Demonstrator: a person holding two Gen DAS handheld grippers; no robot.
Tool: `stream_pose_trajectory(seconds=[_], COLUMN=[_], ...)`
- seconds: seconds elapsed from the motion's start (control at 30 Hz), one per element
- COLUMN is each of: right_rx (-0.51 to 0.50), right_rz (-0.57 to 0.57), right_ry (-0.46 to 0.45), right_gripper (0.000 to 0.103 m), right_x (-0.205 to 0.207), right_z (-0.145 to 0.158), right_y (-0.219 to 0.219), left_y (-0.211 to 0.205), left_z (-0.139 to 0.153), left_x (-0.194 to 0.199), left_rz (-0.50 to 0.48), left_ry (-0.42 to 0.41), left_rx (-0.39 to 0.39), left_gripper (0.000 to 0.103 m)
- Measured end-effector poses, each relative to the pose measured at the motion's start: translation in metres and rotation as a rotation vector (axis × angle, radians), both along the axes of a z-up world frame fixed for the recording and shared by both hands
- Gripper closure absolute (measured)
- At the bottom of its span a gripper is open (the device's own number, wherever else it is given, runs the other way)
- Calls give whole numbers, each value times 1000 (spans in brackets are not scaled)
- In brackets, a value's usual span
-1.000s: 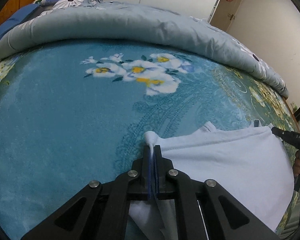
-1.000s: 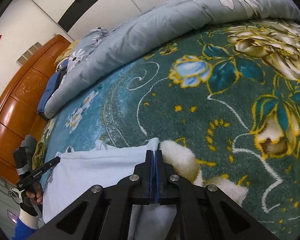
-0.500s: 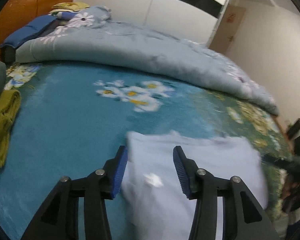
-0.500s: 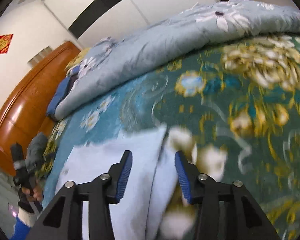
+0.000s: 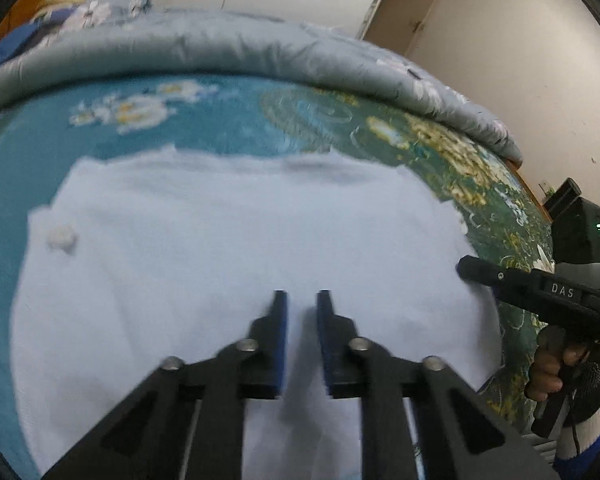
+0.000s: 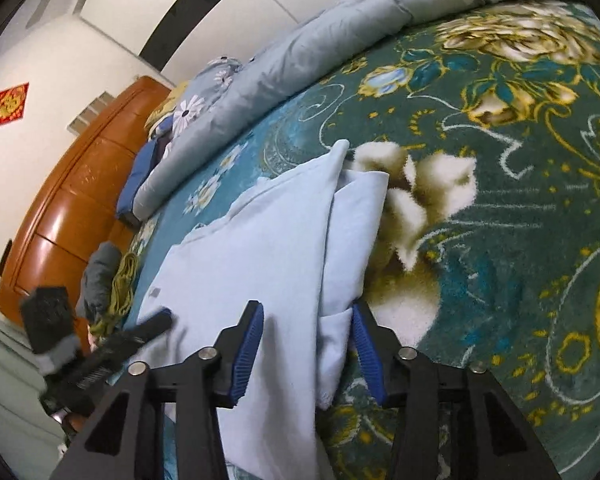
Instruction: Fold clothes
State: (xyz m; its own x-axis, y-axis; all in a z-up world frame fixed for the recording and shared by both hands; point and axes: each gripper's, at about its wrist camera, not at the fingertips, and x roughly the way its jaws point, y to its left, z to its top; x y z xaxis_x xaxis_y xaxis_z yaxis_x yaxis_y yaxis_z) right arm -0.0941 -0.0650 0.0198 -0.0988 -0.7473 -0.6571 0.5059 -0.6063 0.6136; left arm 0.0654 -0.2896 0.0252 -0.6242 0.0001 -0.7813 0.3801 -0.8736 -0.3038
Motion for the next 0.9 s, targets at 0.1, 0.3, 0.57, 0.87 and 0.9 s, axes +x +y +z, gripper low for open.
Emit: stream_pose_trajectory(seconds=[0.1,0.3,0.57,0.87,0.9], right_rx=[-13,21,142,236,244], right_rz=[-4,19,87,219,237], right_ry=[-16,63,203,315,324], right_gripper=[88,89,90,90,90], right_x=[0,10,39,108,117], right_z=[0,36,107,161,162], right_y=[0,-16,-65,-166,-180], left_y=[1,0,15,-30,-42], left_z=[-12,-15,-18,5,5], left_x=[1,8,58,150,165], left_rz=[28,66,101,226,263], left_ry=[-11,1,-6,209,225], left_rx=[19,33,49,170,185], left_gripper=[96,97,97,97,97])
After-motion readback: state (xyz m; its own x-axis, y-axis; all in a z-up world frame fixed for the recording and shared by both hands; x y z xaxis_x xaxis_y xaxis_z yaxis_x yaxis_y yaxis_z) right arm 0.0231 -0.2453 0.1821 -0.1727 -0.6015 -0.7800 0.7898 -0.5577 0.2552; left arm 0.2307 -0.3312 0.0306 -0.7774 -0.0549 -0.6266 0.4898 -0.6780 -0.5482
